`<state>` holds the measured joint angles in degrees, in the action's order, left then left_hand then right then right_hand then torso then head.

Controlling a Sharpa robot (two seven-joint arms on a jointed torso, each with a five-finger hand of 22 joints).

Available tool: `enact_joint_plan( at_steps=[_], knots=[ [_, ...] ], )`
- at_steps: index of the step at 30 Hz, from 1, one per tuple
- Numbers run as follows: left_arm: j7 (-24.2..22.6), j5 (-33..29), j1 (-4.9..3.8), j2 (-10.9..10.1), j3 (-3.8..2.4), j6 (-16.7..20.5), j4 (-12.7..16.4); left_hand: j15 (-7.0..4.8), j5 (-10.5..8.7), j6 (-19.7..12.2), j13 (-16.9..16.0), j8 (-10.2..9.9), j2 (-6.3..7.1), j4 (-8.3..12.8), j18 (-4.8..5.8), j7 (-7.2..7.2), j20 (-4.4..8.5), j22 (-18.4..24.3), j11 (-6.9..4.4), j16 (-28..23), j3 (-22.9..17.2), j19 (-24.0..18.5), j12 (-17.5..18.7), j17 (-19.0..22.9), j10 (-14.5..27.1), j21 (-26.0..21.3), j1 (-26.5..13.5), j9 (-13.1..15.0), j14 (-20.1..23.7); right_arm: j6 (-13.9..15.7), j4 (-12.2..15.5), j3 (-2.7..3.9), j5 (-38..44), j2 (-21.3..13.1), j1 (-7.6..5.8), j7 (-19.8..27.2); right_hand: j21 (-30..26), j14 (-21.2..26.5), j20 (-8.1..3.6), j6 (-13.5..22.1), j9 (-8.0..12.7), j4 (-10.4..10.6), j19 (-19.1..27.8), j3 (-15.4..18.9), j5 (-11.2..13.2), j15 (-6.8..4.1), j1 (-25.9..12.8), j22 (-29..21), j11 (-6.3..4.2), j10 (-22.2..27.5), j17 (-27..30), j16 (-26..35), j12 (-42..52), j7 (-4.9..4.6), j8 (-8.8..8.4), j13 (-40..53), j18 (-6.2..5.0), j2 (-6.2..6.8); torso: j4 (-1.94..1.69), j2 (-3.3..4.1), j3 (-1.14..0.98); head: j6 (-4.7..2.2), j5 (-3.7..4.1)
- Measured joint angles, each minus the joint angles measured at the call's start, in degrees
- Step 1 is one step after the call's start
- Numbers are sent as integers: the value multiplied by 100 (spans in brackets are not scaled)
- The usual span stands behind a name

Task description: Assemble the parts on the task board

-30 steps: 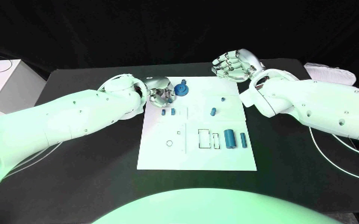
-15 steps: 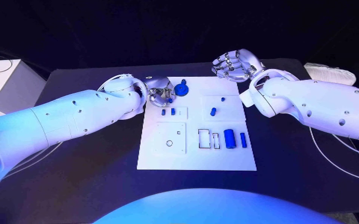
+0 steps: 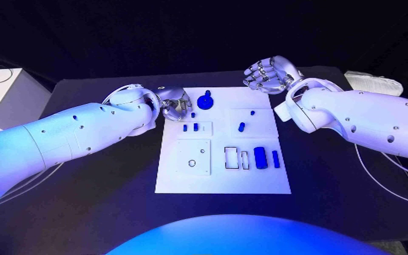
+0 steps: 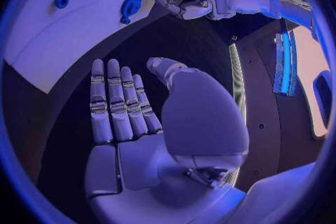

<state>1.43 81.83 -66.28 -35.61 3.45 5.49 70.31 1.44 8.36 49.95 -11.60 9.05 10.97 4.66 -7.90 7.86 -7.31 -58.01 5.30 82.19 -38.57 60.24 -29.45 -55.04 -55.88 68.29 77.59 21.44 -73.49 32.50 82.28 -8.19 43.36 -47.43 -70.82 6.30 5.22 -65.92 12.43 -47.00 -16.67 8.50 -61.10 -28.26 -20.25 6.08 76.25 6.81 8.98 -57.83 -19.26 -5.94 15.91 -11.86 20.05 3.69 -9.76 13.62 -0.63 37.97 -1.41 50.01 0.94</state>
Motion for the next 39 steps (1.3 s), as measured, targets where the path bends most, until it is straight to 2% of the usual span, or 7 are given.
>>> enact_joint_plan(
  at_steps=[4,8,11,15,22,28,39],
  knots=[
    [22,-2,0,-51,-4,0,-4,21,0,-41,0,-28,0,0,-1,-1,15,15,12,-21,0,-26,0,48,29,-1,0,-12,21,-99,-58,0,256,-54,0,-38,148,-302,-117,-138,19,-134,-287,-67,224,-100,92,18,-71,-75,-55,-146,-44,24,0,0,0,-11,-1,-1,4,0,4],
    [25,-25,2,-126,-30,41,-6,21,0,-39,-12,-28,-2,20,-1,1,15,6,12,-21,-20,-26,0,64,29,-22,2,-20,27,-242,-134,0,693,-124,0,-105,621,-1012,-434,-408,60,-388,-922,-8,421,-351,308,246,-197,-365,-287,-525,-111,125,-68,-3,1,-90,0,-3,7,-4,5],
    [-9,-156,4,-231,-82,157,5,36,0,87,-19,-5,-25,71,-1,127,-7,24,53,-132,-74,-76,0,399,81,-30,68,-20,235,-379,-166,0,1162,-192,0,-178,1165,-1620,-702,-641,118,-535,-1343,105,517,-526,348,584,-314,-673,-597,-957,-245,211,-177,-2,1,-131,1,-6,5,-22,19],
    [-176,-747,0,-429,-166,398,83,85,0,198,11,74,-25,47,-135,237,-48,364,143,-361,-130,-461,22,1009,201,-274,68,-20,579,-566,-168,0,1886,-252,0,-288,1862,-1812,-856,-887,200,-663,-1514,33,517,-650,371,1102,-411,-1028,-1168,-1735,-525,306,-353,-2,1,-153,2,-12,-2,-66,88],
    [-846,-2672,-9,-858,-251,654,453,190,0,258,121,107,-40,-50,-228,297,-150,866,230,-1128,-64,-1115,105,2418,411,-828,2,-48,1577,-883,-111,-3,3231,-330,42,-572,3260,-1812,-904,-1052,231,-633,-1551,-230,595,-650,239,2425,-482,-1299,-2219,-3317,-1000,364,-557,18,1,-22,4,-14,-8,-134,294],
    [-1500,-4443,-8,-1151,-269,629,815,217,0,237,225,125,-40,-137,-229,318,-203,1078,238,-1523,168,-1309,150,2699,459,-1202,-57,-73,1875,-1090,-53,-17,4193,-346,137,-873,4804,-1812,-832,-1056,177,-505,-1887,-361,722,-650,112,4103,-500,-1317,-3534,-5035,-1205,370,-634,18,180,102,-1,-10,4,-181,435],
    [-2150,-6029,-2,-1368,-273,459,1105,236,0,237,243,129,-63,-187,-228,318,-211,1147,238,-1550,224,-1316,150,2742,459,-1288,-93,-78,1894,-1223,62,-34,5067,-219,361,-1257,5683,-1811,-779,-1034,126,-421,-2039,-408,787,-650,61,5087,-457,-1232,-4184,-5920,-1206,349,-687,17,333,156,-8,-4,8,-197,493]
  ],
)
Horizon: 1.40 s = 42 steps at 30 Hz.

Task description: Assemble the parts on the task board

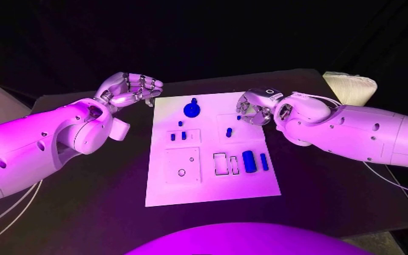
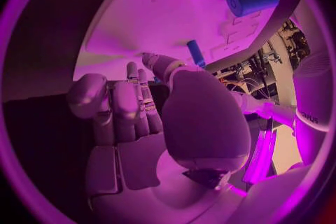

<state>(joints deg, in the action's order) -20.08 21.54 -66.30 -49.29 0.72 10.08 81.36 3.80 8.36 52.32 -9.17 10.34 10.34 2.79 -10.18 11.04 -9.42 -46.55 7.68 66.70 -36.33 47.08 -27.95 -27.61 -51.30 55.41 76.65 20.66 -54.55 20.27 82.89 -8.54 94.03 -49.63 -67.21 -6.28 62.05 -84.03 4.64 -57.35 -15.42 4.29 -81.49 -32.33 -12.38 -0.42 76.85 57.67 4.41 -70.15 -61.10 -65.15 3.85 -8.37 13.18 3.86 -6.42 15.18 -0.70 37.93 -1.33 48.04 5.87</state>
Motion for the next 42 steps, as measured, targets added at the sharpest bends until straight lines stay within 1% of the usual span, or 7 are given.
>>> enact_joint_plan(
  at_steps=[11,13,16,24,28,34,42],
  knots=[
    [-191,-372,3,-53,0,-65,41,0,0,0,12,-1,0,-3,0,0,0,21,0,-18,29,0,0,12,0,-23,0,1,0,-51,40,-12,314,116,58,-211,310,0,19,5,-42,25,-59,-25,0,0,22,352,17,18,-214,-295,0,-5,-18,0,0,22,-2,10,10,8,-5],
    [-203,-397,3,-57,0,-69,43,0,0,0,12,-1,0,-3,0,0,0,21,0,-18,29,0,0,12,0,-23,0,1,0,-56,41,-12,341,131,61,-232,399,0,31,-10,-61,47,-71,-47,-1,0,22,454,4,6,-262,-367,0,10,-18,5,73,22,-2,12,9,12,-7],
    [-214,-428,3,-64,0,-74,46,0,0,0,12,-1,0,-3,0,0,0,29,0,-18,29,0,0,12,0,-23,0,1,0,-62,37,-9,379,151,63,-267,502,1,19,-73,-91,69,-101,-72,-1,0,23,571,-17,-79,-302,-434,-2,30,4,10,74,20,0,12,7,22,-14],
    [-221,-475,3,-74,0,-84,49,0,0,0,21,-1,0,-3,0,0,0,36,0,-18,29,0,0,20,-1,-49,0,1,-1,-81,4,4,510,209,75,-373,785,1,-12,-261,-177,-11,-131,-230,75,-43,144,912,-99,-265,-390,-608,30,98,118,32,73,-101,6,12,-2,47,-12],
    [-221,-485,3,-75,0,-86,50,0,0,0,21,-1,0,5,0,-1,0,40,0,-18,42,0,0,20,-1,-49,0,0,-1,-80,4,10,572,226,86,-411,888,-1,-42,-434,-241,-40,-161,-290,93,-105,198,1025,-74,-367,-405,-654,56,127,206,40,160,-154,8,12,-7,56,-12],
    [-218,-495,3,-74,0,-93,48,0,0,0,27,-1,0,-2,0,-1,0,41,0,-18,61,1,0,19,-1,-49,1,-5,-1,-46,32,11,707,246,113,-504,1097,0,-73,-555,-351,-195,-192,-447,211,-144,279,1269,15,-455,-413,-737,98,187,322,43,160,-237,8,8,-8,64,-4],
    [-211,-502,3,-73,1,-96,30,0,0,0,34,-2,0,-2,1,-1,0,54,0,-18,61,1,0,29,-1,-72,1,-5,-1,101,81,-7,851,238,152,-635,1209,1,-94,-557,-410,-264,-214,-515,233,-144,247,1415,37,-477,-419,-760,112,189,360,45,160,-269,8,5,-7,74,1]
  ],
)
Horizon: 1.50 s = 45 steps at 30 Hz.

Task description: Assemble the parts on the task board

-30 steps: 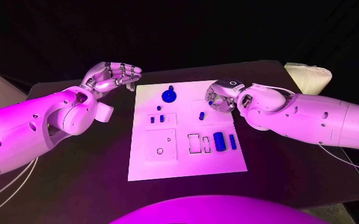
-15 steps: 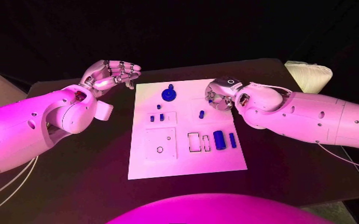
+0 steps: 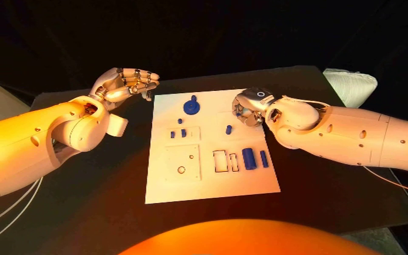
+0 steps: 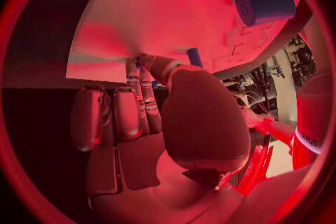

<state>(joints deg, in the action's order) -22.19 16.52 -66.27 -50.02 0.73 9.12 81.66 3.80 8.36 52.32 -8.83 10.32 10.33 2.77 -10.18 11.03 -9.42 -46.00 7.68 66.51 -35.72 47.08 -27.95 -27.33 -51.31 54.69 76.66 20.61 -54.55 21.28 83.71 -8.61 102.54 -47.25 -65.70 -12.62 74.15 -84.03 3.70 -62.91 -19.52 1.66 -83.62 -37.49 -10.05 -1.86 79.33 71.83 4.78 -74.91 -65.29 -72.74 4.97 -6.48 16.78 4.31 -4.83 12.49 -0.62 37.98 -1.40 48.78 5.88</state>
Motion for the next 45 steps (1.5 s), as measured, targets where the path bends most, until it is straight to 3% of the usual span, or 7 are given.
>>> enact_joint_plan(
  at_steps=[10,14,27,36,45],
  knots=[
    [2,-4,0,3,0,0,-27,0,0,0,0,20,0,0,0,0,0,0,0,0,0,0,22,0,0,0,0,0,0,235,140,-12,83,-98,32,-118,90,20,-20,0,-30,-24,-20,-23,33,-19,0,96,0,0,0,-22,0,1,5,3,0,0,-3,-3,7,-13,2],
    [2,-6,1,5,0,0,-49,0,0,0,0,20,0,0,0,0,0,5,0,0,0,0,22,0,0,0,0,1,0,326,265,11,85,-179,-7,-131,117,20,-20,0,-30,-32,-20,-31,39,-19,0,136,0,0,1,-22,-1,1,5,6,86,0,0,-7,12,-24,3],
    [7,-28,1,27,0,2,-107,0,0,0,13,20,0,16,0,0,0,16,0,0,15,0,22,6,0,0,0,-4,0,699,922,78,-37,-518,-174,-115,166,20,-20,1,-37,-37,-19,-44,62,-18,1,194,0,0,-20,-50,-6,1,4,91,86,0,1,-12,10,-66,-15],
    [9,-48,3,61,0,4,-111,0,0,0,13,19,0,16,0,0,0,16,21,-22,15,0,22,13,21,-24,0,-4,0,900,1437,84,-182,-417,-63,0,166,19,-20,-3,-36,-32,-19,-63,72,-18,33,193,0,0,-13,-50,-25,-5,19,162,86,-31,2,-7,8,-76,-164],
    [9,-72,4,94,1,7,-99,0,0,-21,21,19,0,16,0,21,0,25,21,-22,15,0,22,13,21,-23,0,-9,0,979,1564,26,-156,13,259,112,166,19,-20,-10,-49,-40,-19,-71,40,-17,39,193,0,0,-4,-49,-49,-14,24,161,86,-36,-3,-7,17,-22,-453]
  ],
)
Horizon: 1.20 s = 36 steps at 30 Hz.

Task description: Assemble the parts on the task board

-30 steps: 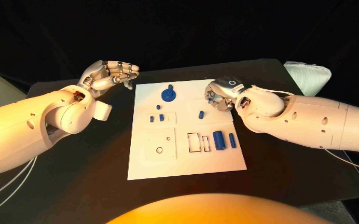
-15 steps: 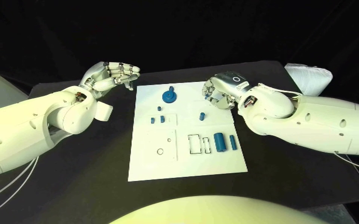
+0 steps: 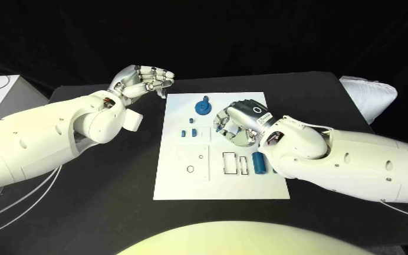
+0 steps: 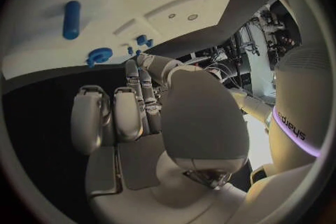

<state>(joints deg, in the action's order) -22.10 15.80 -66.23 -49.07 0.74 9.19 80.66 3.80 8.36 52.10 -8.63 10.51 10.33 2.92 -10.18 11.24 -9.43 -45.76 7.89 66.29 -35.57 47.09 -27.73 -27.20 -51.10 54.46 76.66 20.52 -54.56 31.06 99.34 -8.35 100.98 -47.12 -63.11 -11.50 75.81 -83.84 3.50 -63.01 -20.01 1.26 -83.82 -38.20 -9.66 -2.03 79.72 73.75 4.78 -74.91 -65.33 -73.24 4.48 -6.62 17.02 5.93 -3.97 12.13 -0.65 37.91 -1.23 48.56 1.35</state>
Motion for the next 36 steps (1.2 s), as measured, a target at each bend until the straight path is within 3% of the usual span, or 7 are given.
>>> enact_joint_plan(
  at_steps=[6,11,19,27,36],
  knots=[
    [0,-18,1,21,0,2,18,0,0,0,0,0,0,0,0,0,0,0,0,0,0,0,0,5,0,0,0,0,0,-3,-147,-43,78,307,250,20,0,-1,0,1,0,-16,0,-16,-1,1,22,0,0,0,33,0,-13,1,-2,-2,0,-22,-4,5,7,32,-169],
    [0,-28,1,33,1,3,34,0,0,0,0,0,0,0,0,0,0,0,0,0,0,0,24,5,0,0,0,1,0,-43,-237,-63,158,500,385,9,-1,-3,0,2,-5,-17,0,-16,0,3,23,-1,0,0,36,0,-23,1,-8,-4,0,-21,-7,10,5,70,-250],
    [3,-39,1,56,1,3,42,0,0,0,6,0,0,0,0,0,0,7,0,0,32,0,24,5,0,1,0,1,0,-144,-300,-74,271,637,432,-56,-4,-8,0,3,-10,-17,0,-16,0,8,23,-1,0,0,36,0,-32,2,-21,-5,0,-21,-5,12,4,132,-358],
    [10,-45,1,70,1,2,47,0,0,0,6,0,0,0,0,0,0,8,0,0,32,0,24,5,0,1,0,1,0,-234,-347,-118,350,716,446,-137,-4,-9,0,5,-8,-33,0,-31,1,9,22,8,-1,0,41,1,-10,3,-23,0,0,-21,-7,14,-3,144,-469],
    [20,-48,1,75,1,2,46,0,0,0,6,-1,0,0,0,0,0,8,0,0,31,0,24,13,-1,-24,0,1,0,-313,-357,-141,395,738,457,-179,-4,-9,0,24,-14,-33,0,-31,2,9,22,7,-1,-1,41,1,-10,20,-14,2,0,-20,-4,15,-4,144,-531]
  ],
)
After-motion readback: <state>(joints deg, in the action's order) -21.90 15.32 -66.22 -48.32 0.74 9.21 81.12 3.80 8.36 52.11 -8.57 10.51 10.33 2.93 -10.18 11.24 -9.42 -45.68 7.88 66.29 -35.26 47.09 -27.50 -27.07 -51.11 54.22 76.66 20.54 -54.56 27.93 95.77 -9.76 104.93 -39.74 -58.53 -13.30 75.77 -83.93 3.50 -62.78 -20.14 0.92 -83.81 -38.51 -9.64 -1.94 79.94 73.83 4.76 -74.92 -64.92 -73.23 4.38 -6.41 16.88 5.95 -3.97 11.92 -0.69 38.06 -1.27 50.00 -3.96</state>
